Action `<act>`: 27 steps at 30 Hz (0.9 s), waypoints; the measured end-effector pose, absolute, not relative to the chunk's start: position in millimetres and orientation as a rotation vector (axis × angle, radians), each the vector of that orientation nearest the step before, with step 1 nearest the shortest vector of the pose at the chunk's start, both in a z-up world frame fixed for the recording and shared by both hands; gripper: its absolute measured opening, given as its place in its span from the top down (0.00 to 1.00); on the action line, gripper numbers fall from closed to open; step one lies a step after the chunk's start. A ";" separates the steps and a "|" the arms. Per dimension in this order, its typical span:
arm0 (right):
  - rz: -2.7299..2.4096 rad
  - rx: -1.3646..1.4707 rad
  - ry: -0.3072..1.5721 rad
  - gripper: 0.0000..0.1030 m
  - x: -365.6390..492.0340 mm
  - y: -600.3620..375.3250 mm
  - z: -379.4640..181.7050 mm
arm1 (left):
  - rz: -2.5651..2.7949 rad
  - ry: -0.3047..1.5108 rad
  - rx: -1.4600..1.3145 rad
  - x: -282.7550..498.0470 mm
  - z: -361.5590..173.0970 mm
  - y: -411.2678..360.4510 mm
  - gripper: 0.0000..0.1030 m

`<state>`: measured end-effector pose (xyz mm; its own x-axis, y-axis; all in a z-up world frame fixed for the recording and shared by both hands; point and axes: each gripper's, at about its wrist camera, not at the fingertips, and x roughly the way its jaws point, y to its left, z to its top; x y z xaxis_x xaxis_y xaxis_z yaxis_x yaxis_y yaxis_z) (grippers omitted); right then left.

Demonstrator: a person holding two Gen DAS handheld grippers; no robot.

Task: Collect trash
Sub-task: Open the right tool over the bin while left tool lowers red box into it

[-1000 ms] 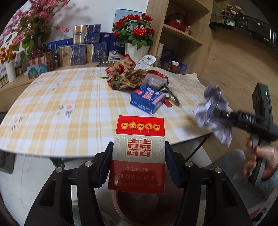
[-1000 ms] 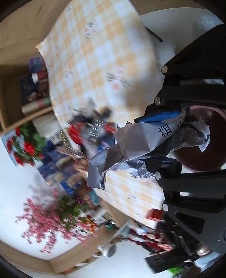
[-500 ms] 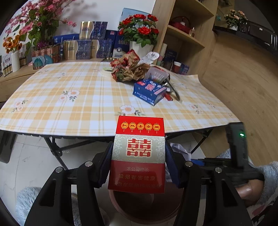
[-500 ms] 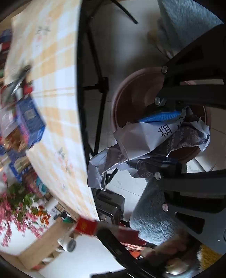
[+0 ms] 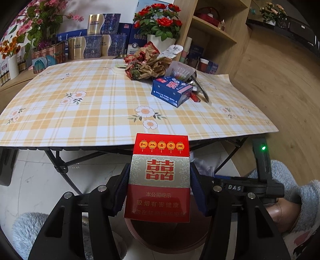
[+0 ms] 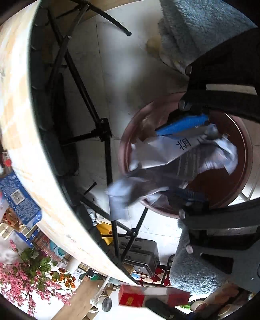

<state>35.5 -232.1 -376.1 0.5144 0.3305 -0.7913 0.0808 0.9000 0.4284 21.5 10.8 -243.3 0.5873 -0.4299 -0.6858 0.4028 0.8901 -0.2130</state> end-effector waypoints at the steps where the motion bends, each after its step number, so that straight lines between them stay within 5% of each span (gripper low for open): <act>1: 0.155 0.448 1.016 0.42 34.7 -233.2 -373.5 | -0.487 0.815 -0.030 22.0 -244.7 9.0 0.46; 11: 0.106 0.433 0.857 0.32 22.1 -250.9 -337.7 | -0.496 0.864 0.023 24.3 -257.0 -3.8 0.46; 18: 0.017 0.396 0.721 0.11 9.0 -267.6 -308.4 | -0.510 0.906 0.050 28.0 -267.1 -12.9 0.46; 27: 0.001 0.405 0.714 0.09 9.1 -272.3 -304.8 | -0.540 0.917 0.085 25.5 -271.2 -23.2 0.46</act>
